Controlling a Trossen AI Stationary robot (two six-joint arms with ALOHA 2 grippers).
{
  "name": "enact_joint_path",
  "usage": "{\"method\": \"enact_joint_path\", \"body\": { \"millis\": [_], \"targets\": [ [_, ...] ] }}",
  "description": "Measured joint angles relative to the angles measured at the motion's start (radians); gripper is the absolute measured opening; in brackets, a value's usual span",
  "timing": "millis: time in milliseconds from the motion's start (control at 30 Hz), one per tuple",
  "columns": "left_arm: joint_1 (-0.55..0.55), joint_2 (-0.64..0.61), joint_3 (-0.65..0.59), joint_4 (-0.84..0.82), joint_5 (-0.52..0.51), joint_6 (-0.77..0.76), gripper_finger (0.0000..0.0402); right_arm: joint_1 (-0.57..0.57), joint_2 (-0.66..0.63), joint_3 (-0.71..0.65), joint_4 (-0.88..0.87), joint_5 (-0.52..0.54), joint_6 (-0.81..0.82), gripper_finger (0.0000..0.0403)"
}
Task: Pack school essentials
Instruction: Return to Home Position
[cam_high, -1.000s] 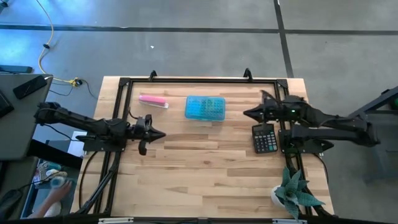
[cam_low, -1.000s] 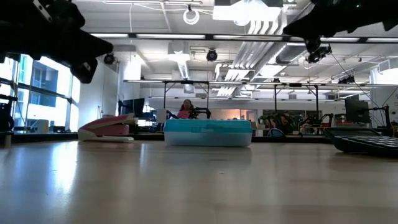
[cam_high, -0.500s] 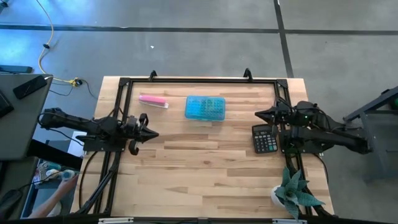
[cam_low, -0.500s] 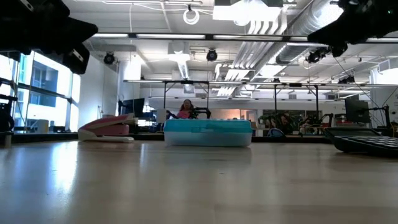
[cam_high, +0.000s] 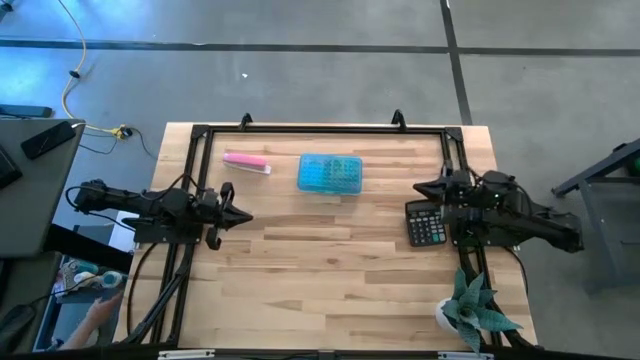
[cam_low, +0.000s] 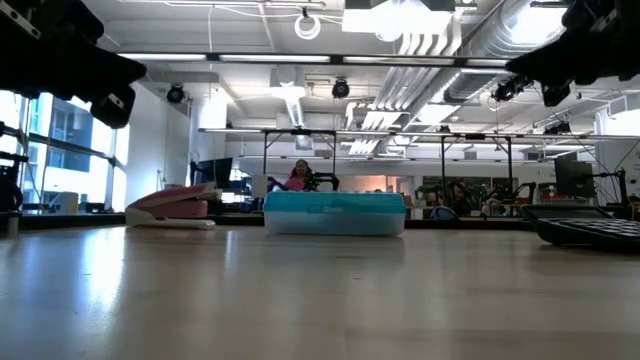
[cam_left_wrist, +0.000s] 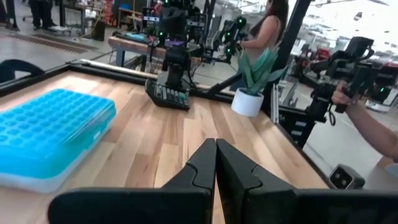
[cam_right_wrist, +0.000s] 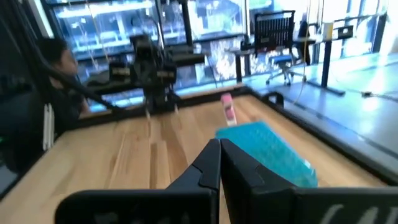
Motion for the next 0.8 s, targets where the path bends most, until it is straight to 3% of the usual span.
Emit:
{"method": "enact_joint_path", "body": {
  "millis": [367, 500, 800],
  "targets": [
    [0.0, 0.001, -0.014, 0.01, 0.001, 0.133, 0.0001, 0.0, 0.004, -0.21, 0.201, -0.01, 0.011, 0.0],
    [0.0, 0.003, -0.014, 0.014, -0.007, 0.14, 0.0, 0.0, 0.008, -0.234, 0.286, -0.035, 0.015, 0.0],
    [0.003, 0.003, -0.014, 0.015, -0.01, 0.131, 0.0001, 0.0, 0.011, -0.236, 0.274, -0.026, 0.012, 0.0]
  ]
}}
